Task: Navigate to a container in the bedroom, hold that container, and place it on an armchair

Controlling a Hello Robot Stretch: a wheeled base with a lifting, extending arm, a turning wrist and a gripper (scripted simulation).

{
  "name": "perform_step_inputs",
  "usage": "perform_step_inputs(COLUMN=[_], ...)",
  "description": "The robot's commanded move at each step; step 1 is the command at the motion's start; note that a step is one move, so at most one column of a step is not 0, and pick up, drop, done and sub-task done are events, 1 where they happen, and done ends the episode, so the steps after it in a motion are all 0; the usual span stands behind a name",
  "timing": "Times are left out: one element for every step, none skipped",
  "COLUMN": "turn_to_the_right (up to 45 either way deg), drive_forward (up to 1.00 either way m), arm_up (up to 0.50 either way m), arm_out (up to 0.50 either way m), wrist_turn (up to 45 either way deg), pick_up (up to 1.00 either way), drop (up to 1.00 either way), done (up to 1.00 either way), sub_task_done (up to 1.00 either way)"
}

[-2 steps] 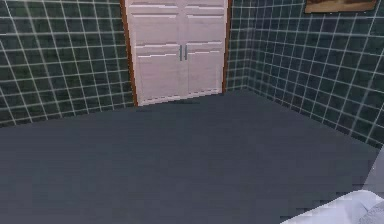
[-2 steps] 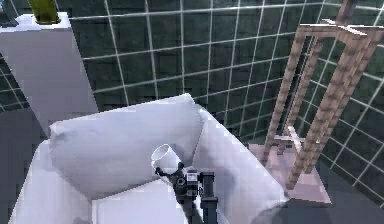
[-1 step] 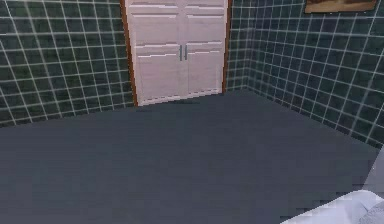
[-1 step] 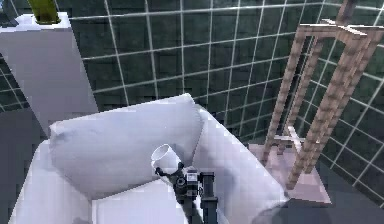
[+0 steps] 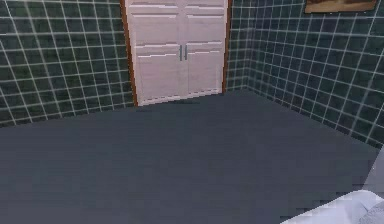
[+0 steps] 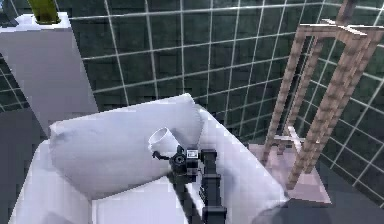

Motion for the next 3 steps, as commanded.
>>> perform_step_inputs(turn_to_the_right=[0.0, 0.0, 0.0], drive_forward=[0.0, 0.0, 0.0], arm_up=[0.28, 0.0, 0.0], arm_out=[0.0, 0.0, 0.0], wrist_turn=[0.0, -45.0, -45.0], pick_up=[0.0, 0.0, 0.0], drop=[0.0, 0.0, 0.0], done=[0.0, 0.0, 0.0], sub_task_done=[0.0, 0.0, 0.0])
